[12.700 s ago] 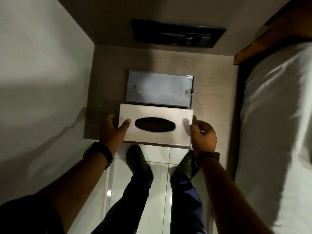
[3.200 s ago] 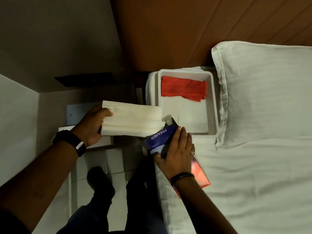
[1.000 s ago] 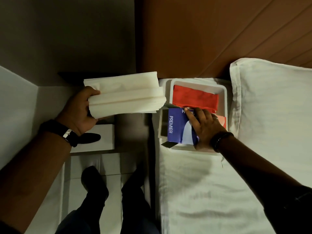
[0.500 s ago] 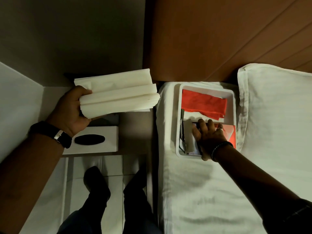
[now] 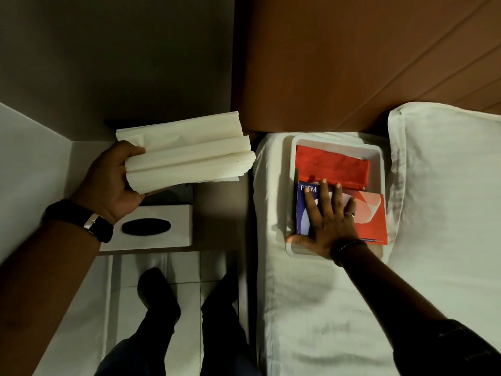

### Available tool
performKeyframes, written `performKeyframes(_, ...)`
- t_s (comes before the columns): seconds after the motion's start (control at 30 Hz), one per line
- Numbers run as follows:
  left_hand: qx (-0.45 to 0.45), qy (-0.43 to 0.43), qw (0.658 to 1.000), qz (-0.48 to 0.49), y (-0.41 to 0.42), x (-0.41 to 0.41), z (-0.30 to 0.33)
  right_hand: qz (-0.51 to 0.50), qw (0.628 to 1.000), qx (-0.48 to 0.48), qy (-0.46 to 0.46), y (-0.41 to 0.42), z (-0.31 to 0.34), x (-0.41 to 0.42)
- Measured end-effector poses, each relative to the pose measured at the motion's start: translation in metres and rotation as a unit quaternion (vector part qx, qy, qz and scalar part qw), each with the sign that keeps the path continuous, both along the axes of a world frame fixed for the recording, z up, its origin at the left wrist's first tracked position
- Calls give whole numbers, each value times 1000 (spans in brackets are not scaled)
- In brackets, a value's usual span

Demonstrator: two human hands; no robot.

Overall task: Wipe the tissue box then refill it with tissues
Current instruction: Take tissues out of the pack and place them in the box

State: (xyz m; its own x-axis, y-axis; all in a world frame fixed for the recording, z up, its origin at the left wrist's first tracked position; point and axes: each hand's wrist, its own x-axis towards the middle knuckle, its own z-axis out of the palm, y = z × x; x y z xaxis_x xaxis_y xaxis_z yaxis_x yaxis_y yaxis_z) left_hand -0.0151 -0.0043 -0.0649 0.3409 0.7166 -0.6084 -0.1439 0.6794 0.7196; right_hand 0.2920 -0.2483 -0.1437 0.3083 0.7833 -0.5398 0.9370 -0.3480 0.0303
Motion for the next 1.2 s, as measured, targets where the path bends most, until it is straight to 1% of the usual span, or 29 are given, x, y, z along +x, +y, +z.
performKeyframes(0.23, 6, 4, 1000, 5, 13, -7, -1, 17, 999, 27, 4, -10, -5, -3)
performKeyframes(0.27, 5, -1, 1000, 3, 14, -9, 0, 5, 999, 42, 17, -10, -2, -1)
performKeyframes(0.3, 5, -7, 1000, 3, 15, -11, 0, -24, 996, 73, 48, -10, 4, -2)
performKeyframes(0.33, 5, -10, 1000, 4, 16, -14, 0, -70, 985, 121, 100, -8, 12, -2)
performKeyframes(0.4, 2, -11, 1000, 8, 17, -21, 1, -162, 934, 241, 208, 3, 30, -10)
performKeyframes(0.47, -5, -17, 1000, 4, 18, -28, 1, -200, 877, 353, 258, 24, 45, -31)
performKeyframes(0.53, -10, -26, 1000, 3, 19, -34, 0, -274, 806, 414, 323, 57, 55, -61)
performKeyframes(0.57, -12, -32, 999, 0, 19, -37, 0, -327, 763, 414, 375, 79, 59, -76)
performKeyframes(0.6, -16, -40, 999, -5, 19, -41, -1, -376, 725, 390, 425, 99, 61, -89)
performKeyframes(0.67, -23, -51, 998, -14, 22, -50, -5, -440, 667, 284, 530, 136, 58, -112)
performKeyframes(0.73, -43, -70, 996, -23, 27, -58, -11, -465, 601, 168, 628, 160, 51, -130)
performKeyframes(0.77, -53, -81, 995, -31, 31, -63, -15, -464, 573, 135, 662, 168, 45, -139)
performKeyframes(0.9, -74, -117, 988, -64, 51, -84, -28, -487, 457, 100, 737, 185, 20, -172)
performKeyframes(1.0, -79, -109, 988, -77, 69, -103, -43, -490, 383, 101, 777, 200, -3, -191)
performKeyframes(1.07, -89, -92, 989, -79, 82, -114, -54, -483, 352, 95, 796, 212, -16, -201)
performKeyframes(1.1, -89, -86, 989, -79, 89, -120, -60, -484, 353, 95, 795, 218, -24, -205)
performKeyframes(1.13, -89, -84, 989, -79, 95, -125, -67, -489, 362, 104, 787, 224, -33, -209)
performKeyframes(1.17, -89, -85, 989, -79, 101, -131, -74, -493, 384, 114, 773, 229, -45, -212)
performKeyframes(1.2, -89, -90, 989, -81, 105, -134, -80, -498, 389, 119, 766, 231, -55, -215)
